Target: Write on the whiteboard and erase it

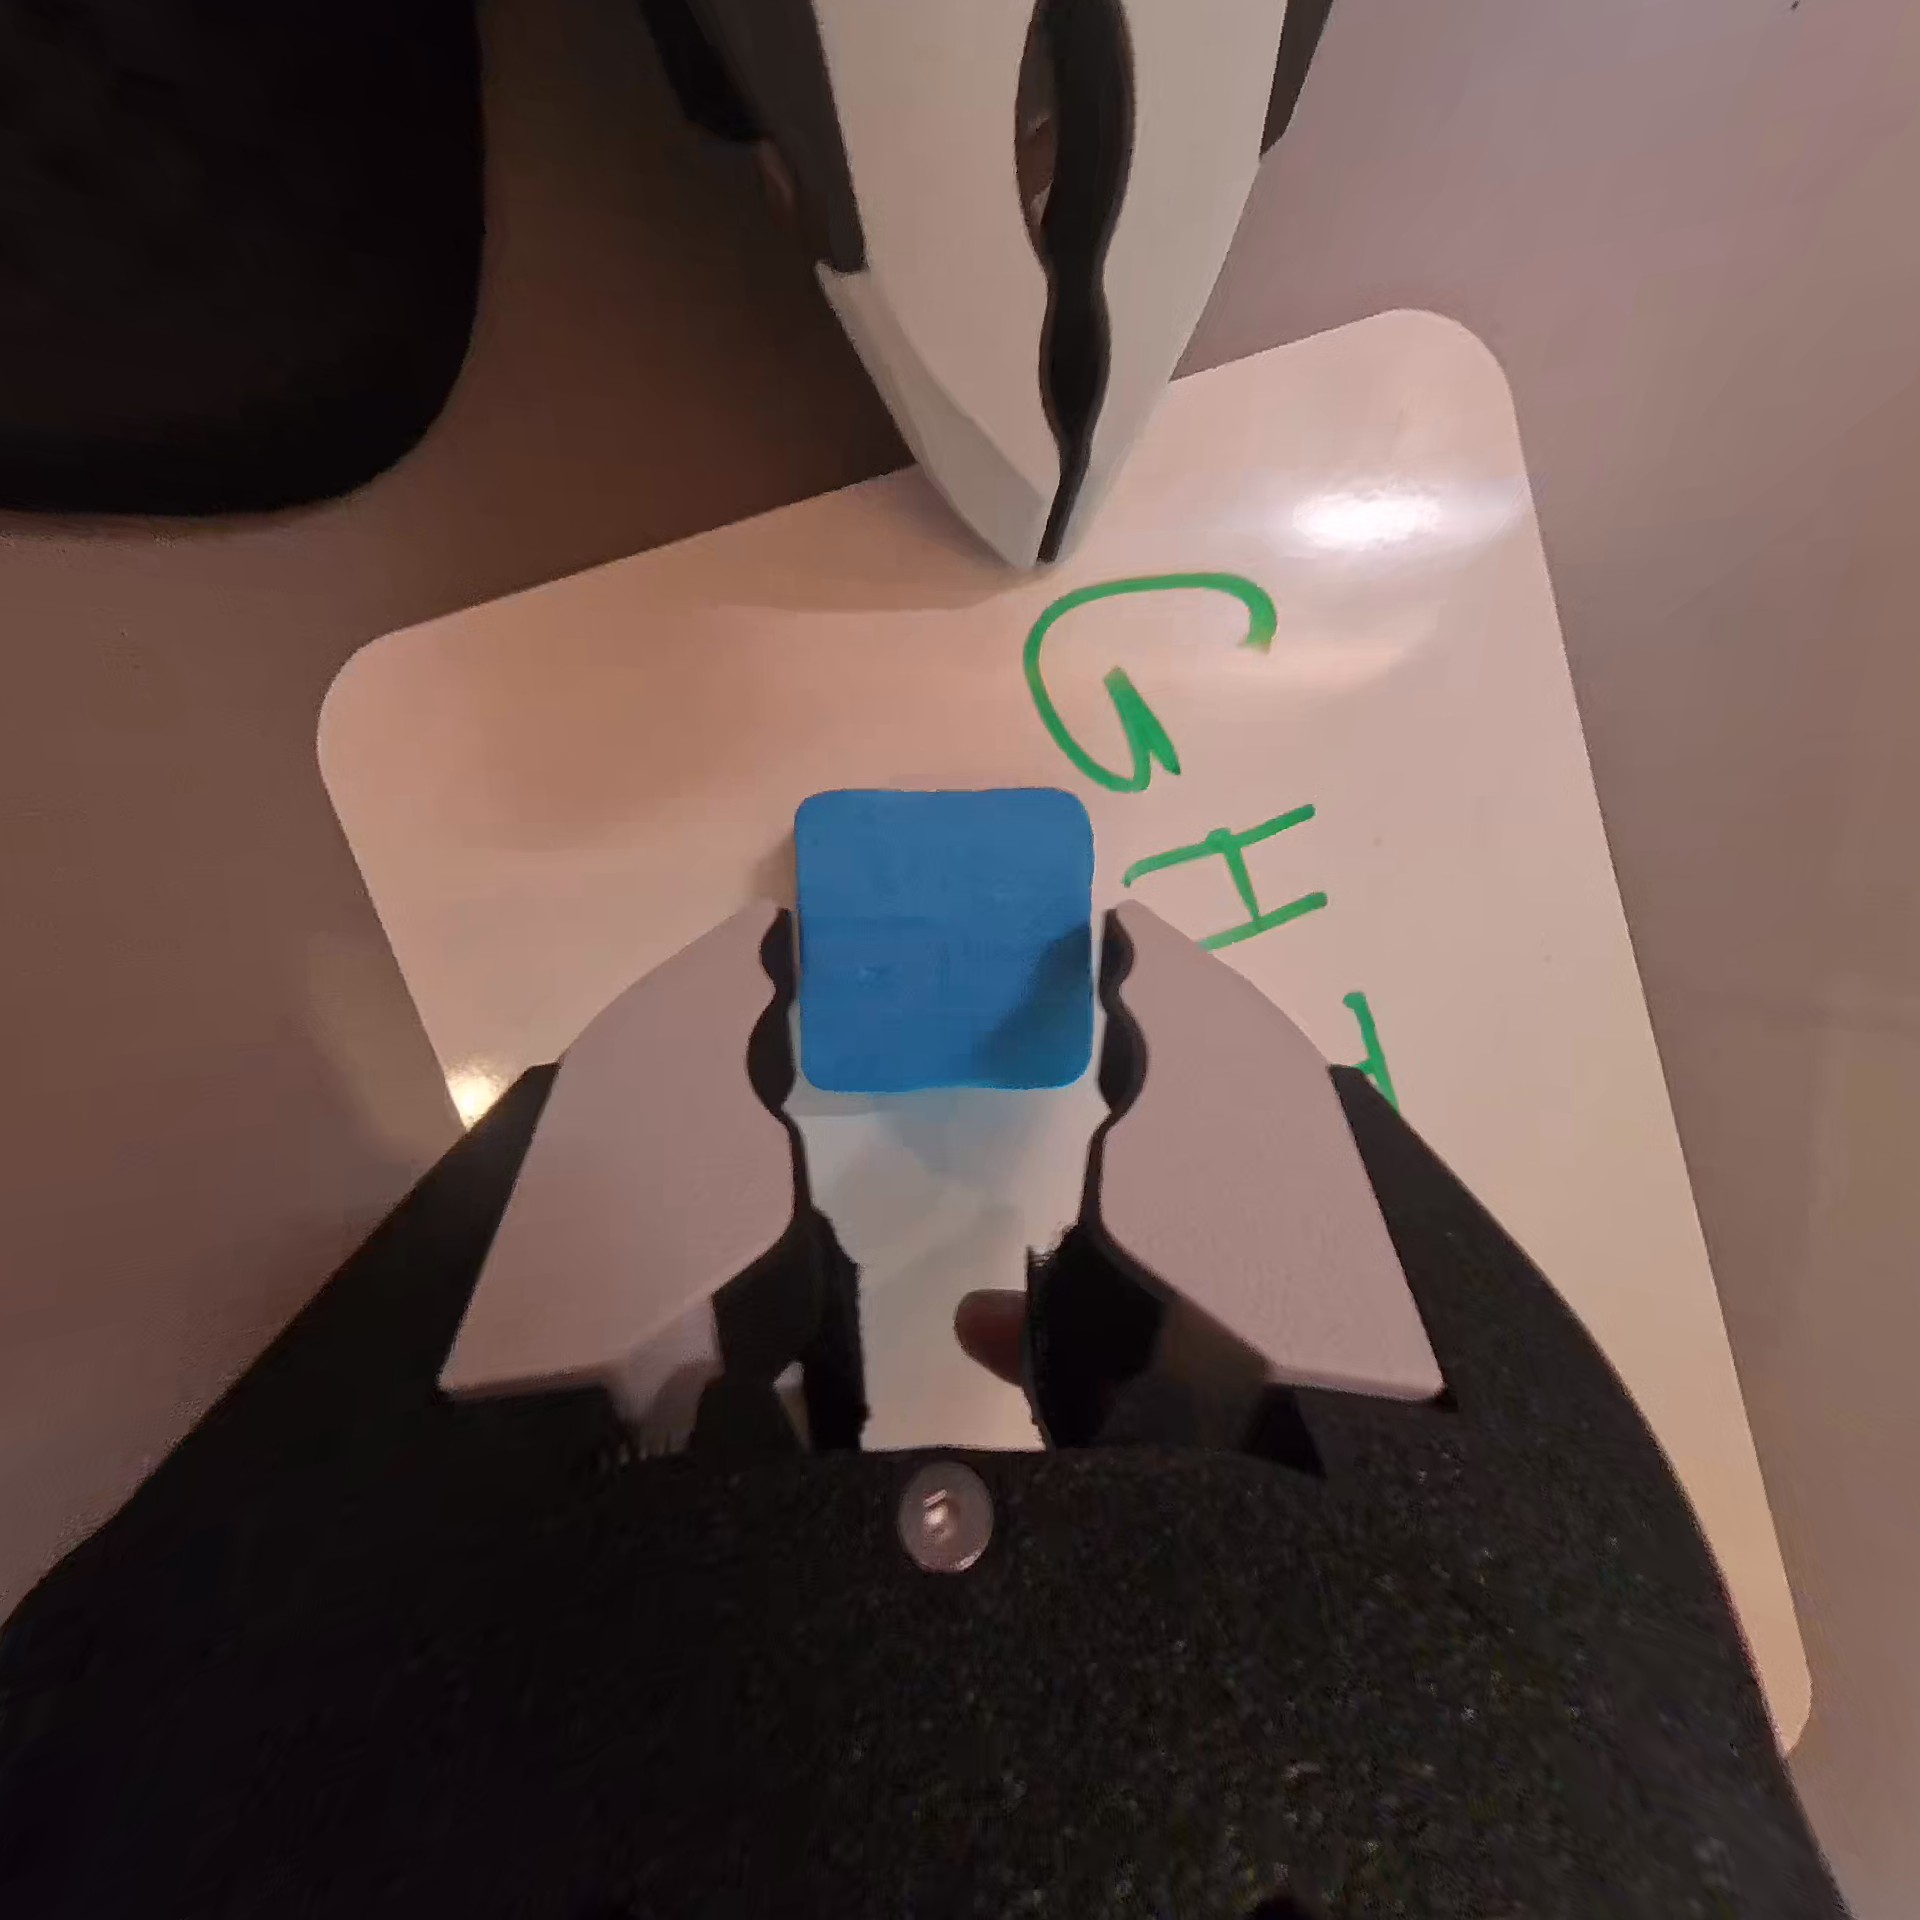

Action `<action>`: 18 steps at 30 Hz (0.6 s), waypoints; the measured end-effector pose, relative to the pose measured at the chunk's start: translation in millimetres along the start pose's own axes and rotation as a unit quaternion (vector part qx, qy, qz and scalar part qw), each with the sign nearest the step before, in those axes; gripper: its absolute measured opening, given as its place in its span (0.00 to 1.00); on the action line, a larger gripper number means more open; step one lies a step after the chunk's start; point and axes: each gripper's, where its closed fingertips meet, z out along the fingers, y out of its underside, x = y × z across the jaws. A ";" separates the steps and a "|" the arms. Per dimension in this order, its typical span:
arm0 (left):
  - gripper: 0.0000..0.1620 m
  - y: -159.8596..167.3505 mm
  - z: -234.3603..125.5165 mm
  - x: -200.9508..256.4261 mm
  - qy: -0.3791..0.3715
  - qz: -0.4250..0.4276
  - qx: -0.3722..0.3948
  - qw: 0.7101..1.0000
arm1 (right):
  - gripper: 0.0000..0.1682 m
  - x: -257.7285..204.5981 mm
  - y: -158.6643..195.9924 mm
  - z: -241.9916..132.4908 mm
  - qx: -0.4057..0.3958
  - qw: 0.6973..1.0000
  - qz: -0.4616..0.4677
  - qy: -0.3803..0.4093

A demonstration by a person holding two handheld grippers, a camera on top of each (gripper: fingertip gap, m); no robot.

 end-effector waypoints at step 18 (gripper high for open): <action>0.01 3.6 -1.7 0.5 -0.005 0.012 -0.010 1.000 | 0.29 41.1 -32.9 13.8 0.006 1.000 -0.004 0.001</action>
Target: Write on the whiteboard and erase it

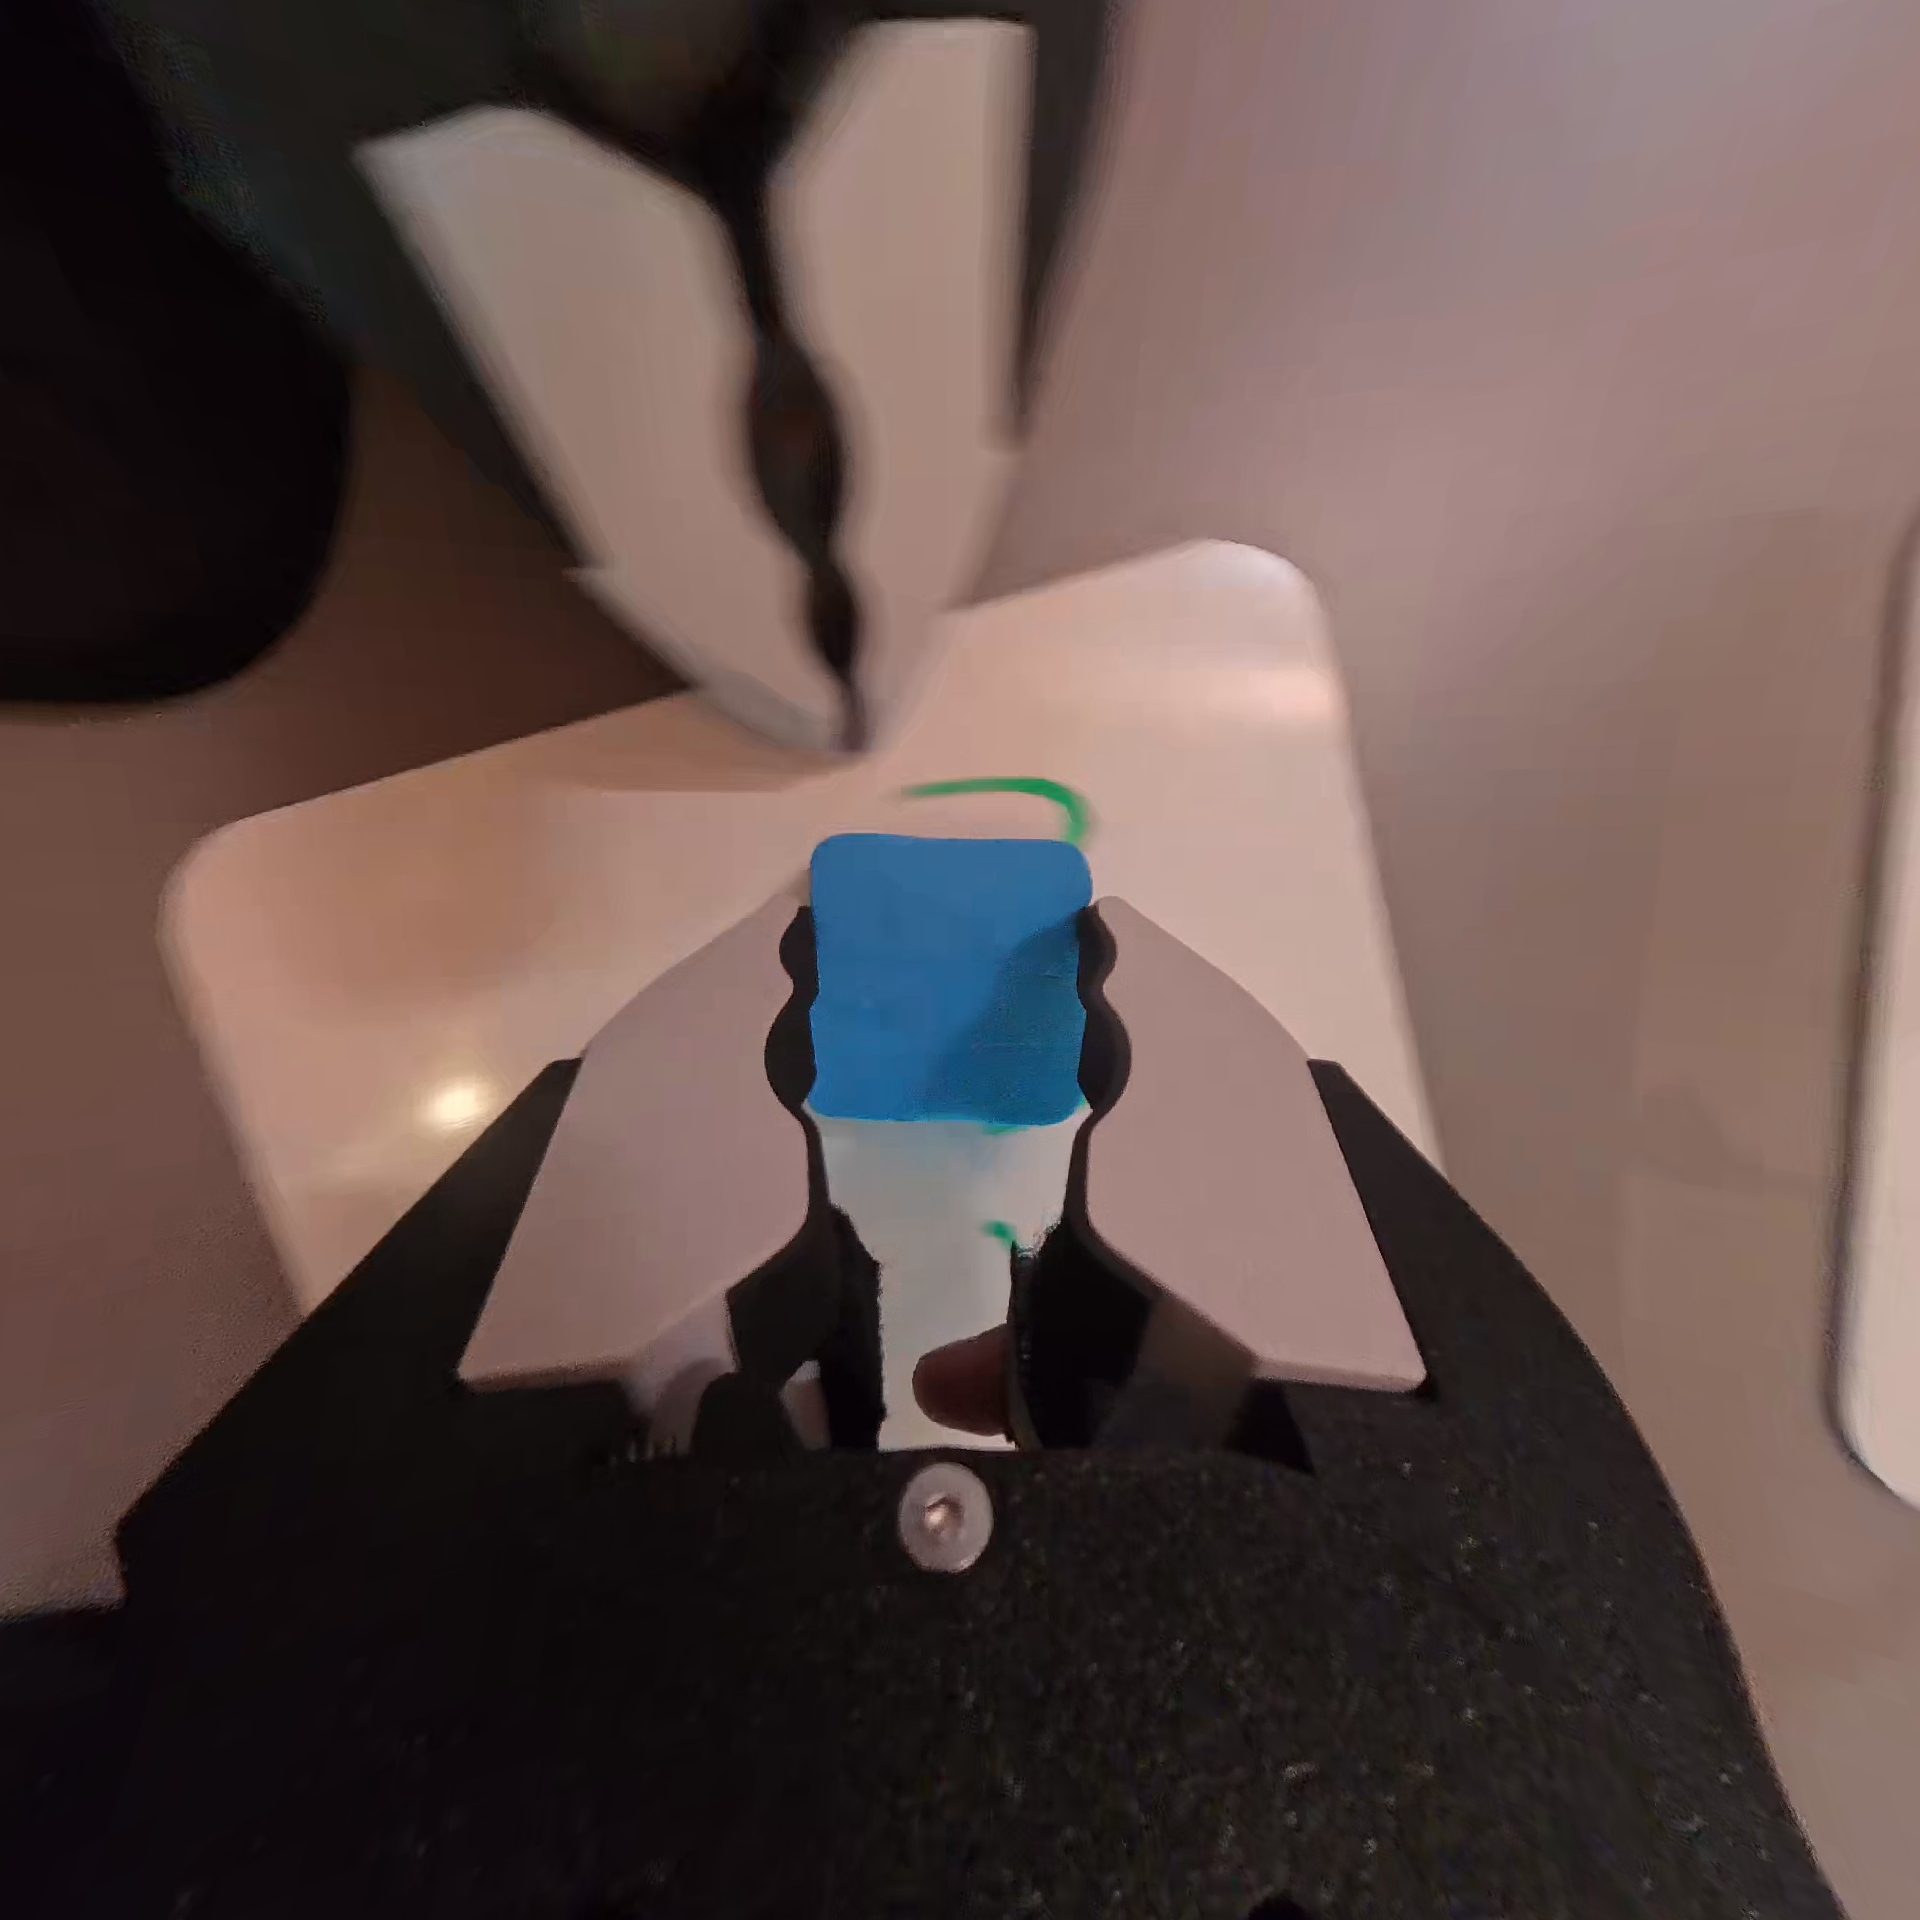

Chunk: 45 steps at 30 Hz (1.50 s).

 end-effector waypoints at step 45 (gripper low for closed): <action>0.01 2.0 -1.1 0.9 -0.017 0.020 -0.013 1.000 | 0.29 52.4 94.8 -47.4 0.064 0.970 0.195 0.130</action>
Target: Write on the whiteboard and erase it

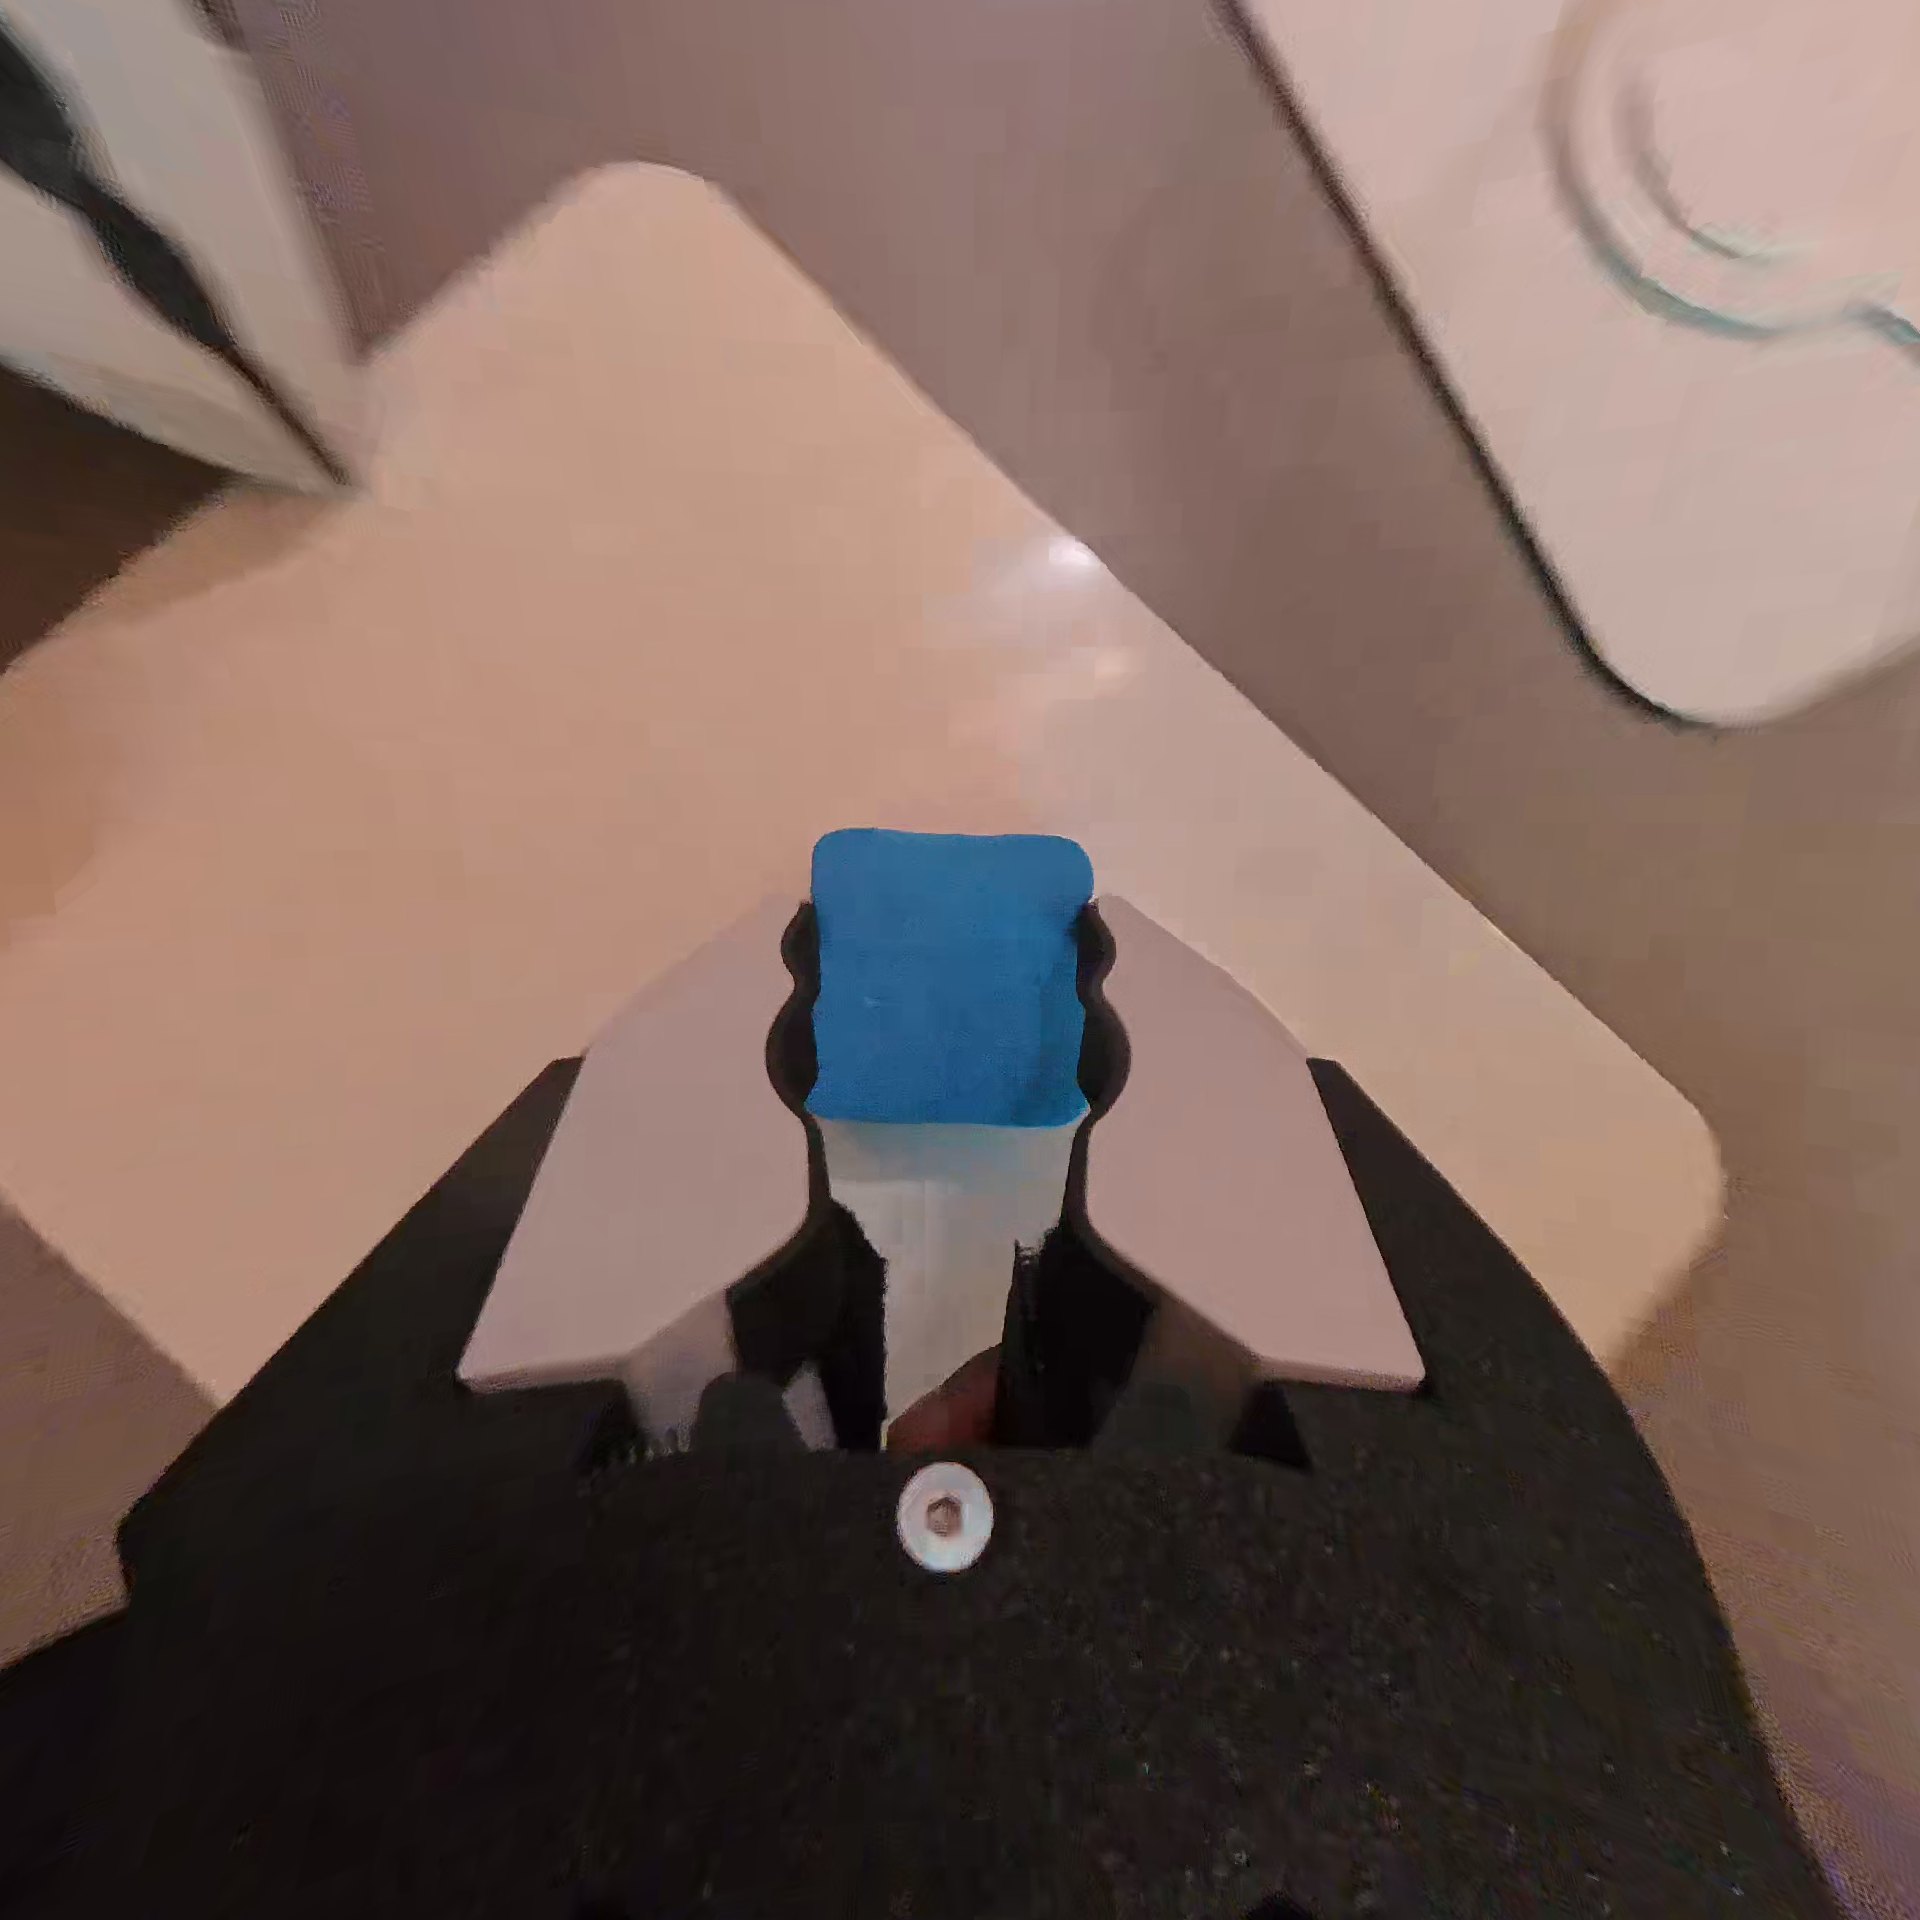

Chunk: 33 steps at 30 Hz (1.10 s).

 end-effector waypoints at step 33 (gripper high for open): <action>0.01 -0.5 0.1 0.4 0.008 -0.004 0.005 1.000 | 0.29 -26.0 -15.2 8.8 0.074 0.997 0.029 0.024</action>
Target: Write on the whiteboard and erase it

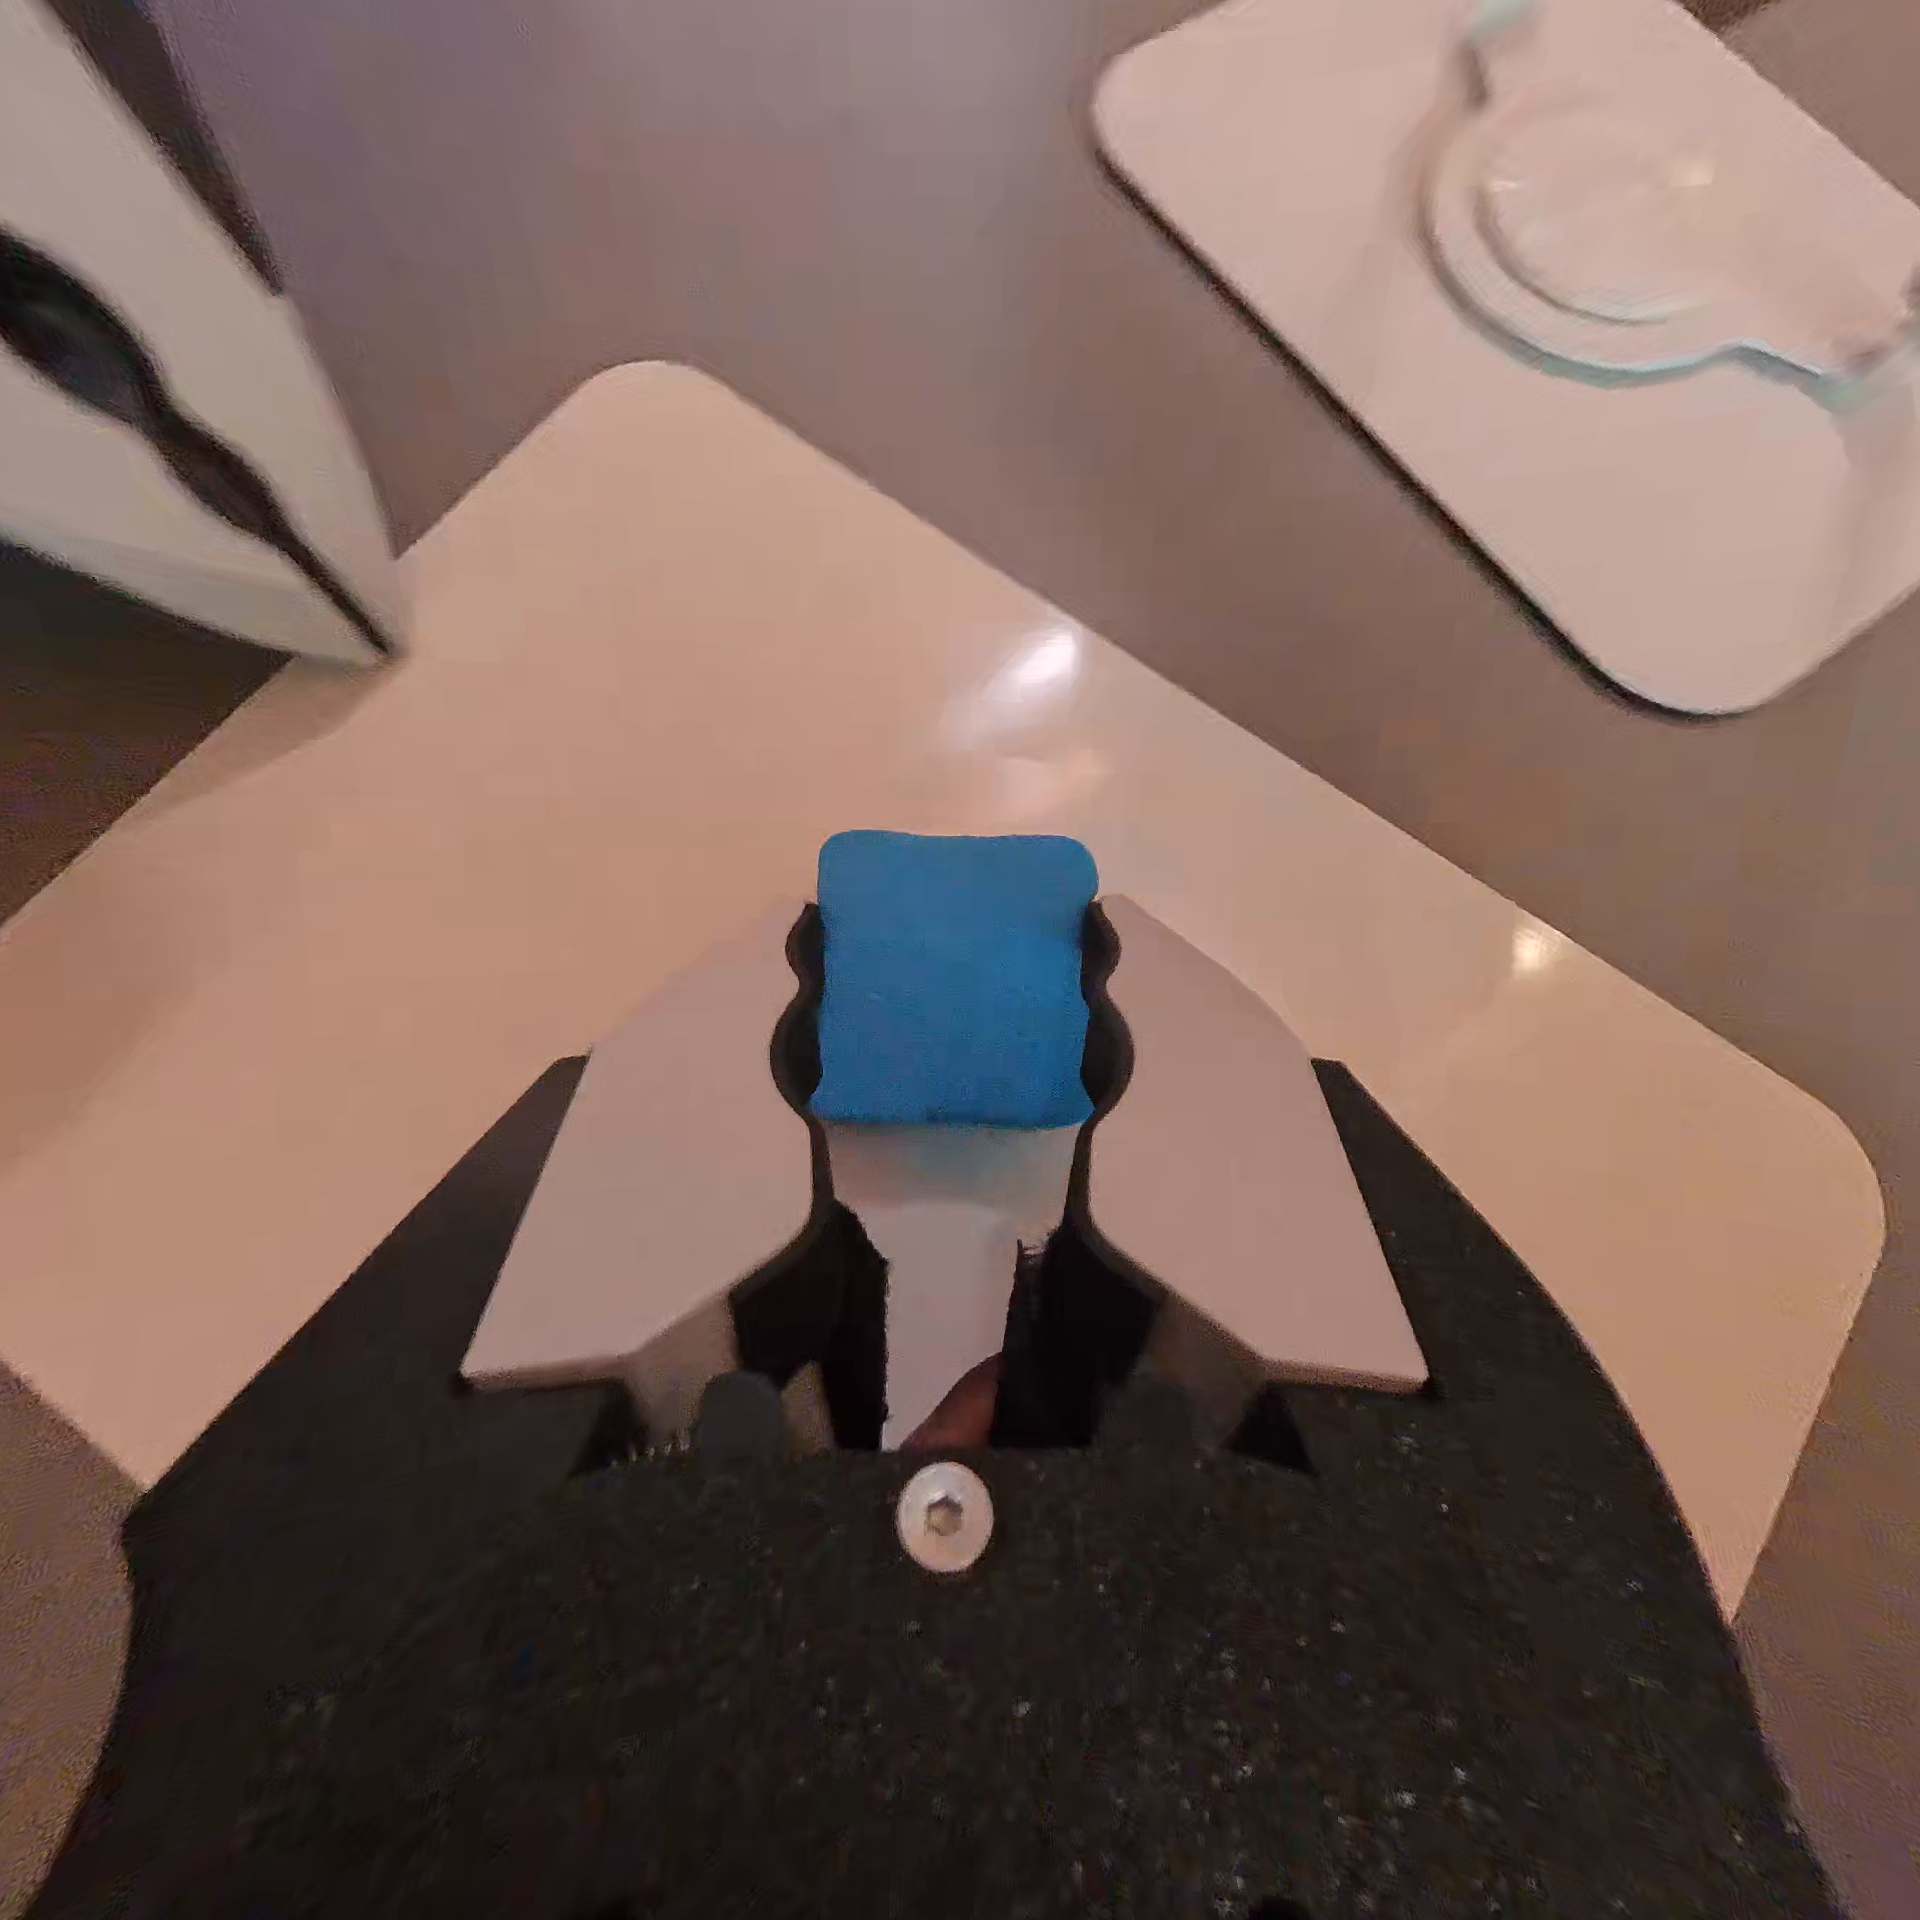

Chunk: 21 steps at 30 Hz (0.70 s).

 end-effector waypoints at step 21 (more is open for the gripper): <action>0.01 0.2 0.1 0.7 -0.003 0.004 -0.004 1.000 | 0.29 -15.0 -36.6 36.5 0.027 0.998 -0.039 -0.048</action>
